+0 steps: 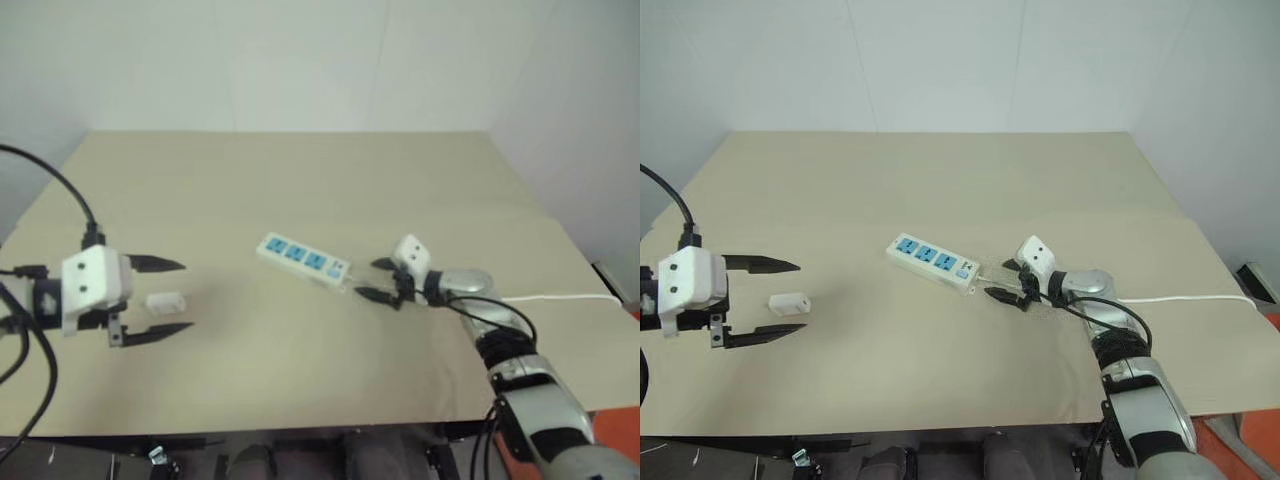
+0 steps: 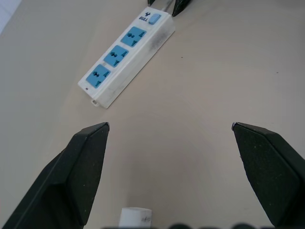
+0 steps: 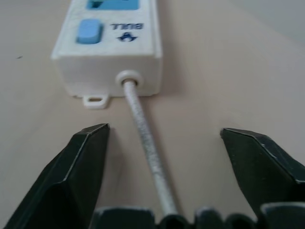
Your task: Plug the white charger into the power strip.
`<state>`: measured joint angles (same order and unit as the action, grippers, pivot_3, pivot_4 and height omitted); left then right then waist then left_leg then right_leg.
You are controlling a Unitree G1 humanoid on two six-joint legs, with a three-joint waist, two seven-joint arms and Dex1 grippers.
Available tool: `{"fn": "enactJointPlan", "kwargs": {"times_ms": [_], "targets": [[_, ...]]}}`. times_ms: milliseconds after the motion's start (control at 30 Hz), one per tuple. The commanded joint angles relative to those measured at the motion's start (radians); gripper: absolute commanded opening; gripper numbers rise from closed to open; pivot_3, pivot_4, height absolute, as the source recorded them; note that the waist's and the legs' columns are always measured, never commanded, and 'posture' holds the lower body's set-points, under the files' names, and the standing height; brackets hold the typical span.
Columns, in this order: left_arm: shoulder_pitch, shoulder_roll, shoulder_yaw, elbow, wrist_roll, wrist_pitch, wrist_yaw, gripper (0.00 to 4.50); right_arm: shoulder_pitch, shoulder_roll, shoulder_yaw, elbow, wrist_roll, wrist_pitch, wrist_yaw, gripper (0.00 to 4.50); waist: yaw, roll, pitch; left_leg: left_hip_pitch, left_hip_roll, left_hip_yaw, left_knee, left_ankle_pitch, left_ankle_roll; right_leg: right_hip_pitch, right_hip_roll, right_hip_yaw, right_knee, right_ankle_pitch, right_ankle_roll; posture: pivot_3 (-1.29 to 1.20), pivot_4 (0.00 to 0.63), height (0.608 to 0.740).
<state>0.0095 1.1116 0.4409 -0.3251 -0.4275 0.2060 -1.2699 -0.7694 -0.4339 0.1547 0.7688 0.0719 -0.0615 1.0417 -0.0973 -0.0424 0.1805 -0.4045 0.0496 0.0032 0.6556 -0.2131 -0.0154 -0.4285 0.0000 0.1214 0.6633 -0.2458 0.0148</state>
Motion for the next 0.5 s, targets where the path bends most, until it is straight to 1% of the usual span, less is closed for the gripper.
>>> {"fn": "enactJointPlan", "kwargs": {"times_ms": [33,167,300,333,433,500], "targets": [[0.034,0.005,0.044,-0.027,0.028,-0.029,0.0,4.5,-0.033,0.004,0.014,0.043,-0.034,-0.048,0.014,3.16,-0.001,0.0,0.0,0.001,0.0,0.0,0.0,0.0,0.0,0.001,0.0,0.0,0.001,0.0,0.0,0.0,0.15,0.74],[0.065,-0.004,0.065,-0.037,0.036,-0.035,0.009,4.5,-0.048,0.021,0.007,0.076,-0.039,-0.071,0.014,1.69,-0.003,0.0,0.0,0.006,0.001,0.0,0.0,0.0,0.0,0.004,0.001,0.0,0.001,0.0,0.0,0.0,0.15,0.74],[0.077,-0.006,0.065,-0.038,0.045,-0.045,0.014,4.5,-0.044,0.03,0.007,0.071,-0.041,-0.092,0.02,0.22,-0.003,0.0,0.0,0.006,0.001,0.0,0.001,0.0,0.0,0.005,0.001,0.0,0.002,-0.001,0.002,0.0,0.15,0.74],[0.076,-0.006,0.062,-0.037,0.046,-0.046,0.016,4.5,-0.042,0.032,0.006,0.067,-0.04,-0.095,0.022,0.02,-0.003,0.0,0.0,0.007,0.001,0.0,0.001,0.0,0.0,0.005,0.001,0.0,0.002,-0.002,0.002,0.0,0.15,0.74],[0.054,-0.006,0.046,-0.037,0.038,-0.041,0.025,4.5,-0.011,0.028,0.007,-0.001,-0.033,-0.098,0.039,0.02,-0.004,0.0,0.0,0.007,0.001,0.0,0.001,0.0,0.0,0.005,0.001,0.0,0.002,-0.001,0.002,0.0,0.15,0.74],[0.043,-0.003,0.036,-0.035,0.038,-0.038,0.028,4.5,0.033,0.014,0.007,-0.112,-0.014,-0.051,0.064,0.02,-0.003,0.0,0.0,0.006,0.001,0.0,0.001,0.0,0.0,0.005,0.002,0.0,0.002,-0.001,0.001,0.0,0.15,0.74]]}}
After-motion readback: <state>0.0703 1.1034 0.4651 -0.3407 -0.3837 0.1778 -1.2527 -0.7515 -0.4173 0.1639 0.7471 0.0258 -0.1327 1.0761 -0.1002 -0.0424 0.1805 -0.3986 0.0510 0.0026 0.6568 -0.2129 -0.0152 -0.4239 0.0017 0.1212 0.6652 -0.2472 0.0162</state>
